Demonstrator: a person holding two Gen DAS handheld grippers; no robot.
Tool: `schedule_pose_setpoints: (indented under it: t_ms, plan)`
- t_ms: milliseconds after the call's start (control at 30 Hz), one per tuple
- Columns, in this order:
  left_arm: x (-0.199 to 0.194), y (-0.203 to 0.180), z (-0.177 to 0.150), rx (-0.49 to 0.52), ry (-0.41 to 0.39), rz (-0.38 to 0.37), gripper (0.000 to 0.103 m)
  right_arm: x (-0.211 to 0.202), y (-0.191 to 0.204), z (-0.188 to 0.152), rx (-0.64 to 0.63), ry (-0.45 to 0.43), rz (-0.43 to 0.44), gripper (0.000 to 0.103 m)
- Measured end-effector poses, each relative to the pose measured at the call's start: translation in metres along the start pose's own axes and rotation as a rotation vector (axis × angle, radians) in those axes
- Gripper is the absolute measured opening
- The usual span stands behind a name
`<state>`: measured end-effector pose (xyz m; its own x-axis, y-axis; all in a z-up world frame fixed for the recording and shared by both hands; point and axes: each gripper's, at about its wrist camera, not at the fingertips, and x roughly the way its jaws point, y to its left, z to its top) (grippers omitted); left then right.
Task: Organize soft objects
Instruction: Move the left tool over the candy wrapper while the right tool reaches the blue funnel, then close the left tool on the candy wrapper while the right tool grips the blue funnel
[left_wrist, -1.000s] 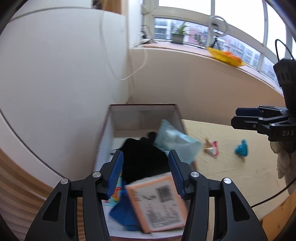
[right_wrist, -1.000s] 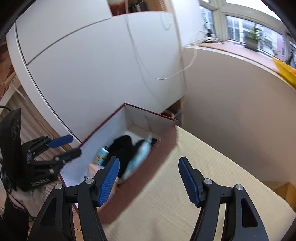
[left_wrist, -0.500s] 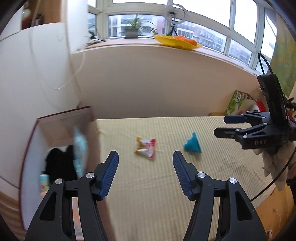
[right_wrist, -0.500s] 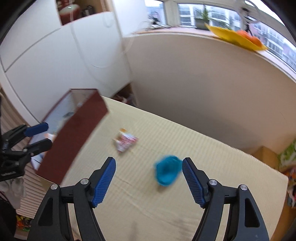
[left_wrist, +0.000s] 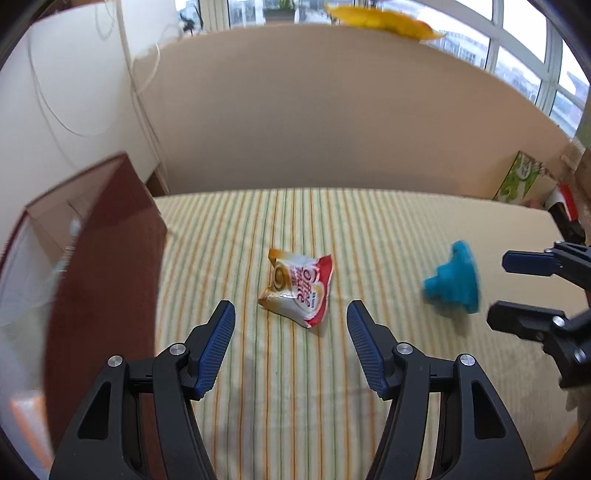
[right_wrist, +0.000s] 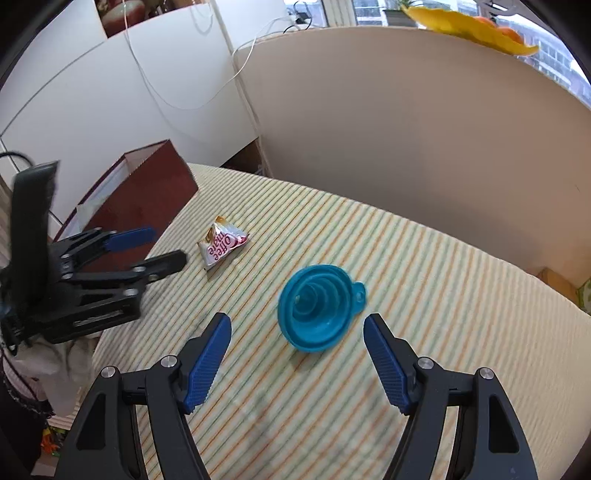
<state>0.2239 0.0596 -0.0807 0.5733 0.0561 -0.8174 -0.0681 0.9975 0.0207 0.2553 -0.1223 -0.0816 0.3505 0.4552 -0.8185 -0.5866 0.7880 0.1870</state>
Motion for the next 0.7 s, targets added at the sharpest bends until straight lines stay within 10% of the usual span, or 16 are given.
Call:
schedule_pose_setpoints:
  t_ms: [267,533,700]
  plan:
    - [0.036,-0.002,0.006,0.011,0.046,0.017,0.063,0.027,0.009,0.007,-0.030,0.031,-0.014,0.068]
    - [0.048,0.000,0.011,0.004,0.048,0.005,0.062,0.039,0.015,0.009,-0.052,0.062,-0.046,0.045]
    - [0.040,0.000,0.006,-0.013,0.028,0.012,0.038,0.047,0.017,0.008,-0.050,0.094,-0.050,0.025]
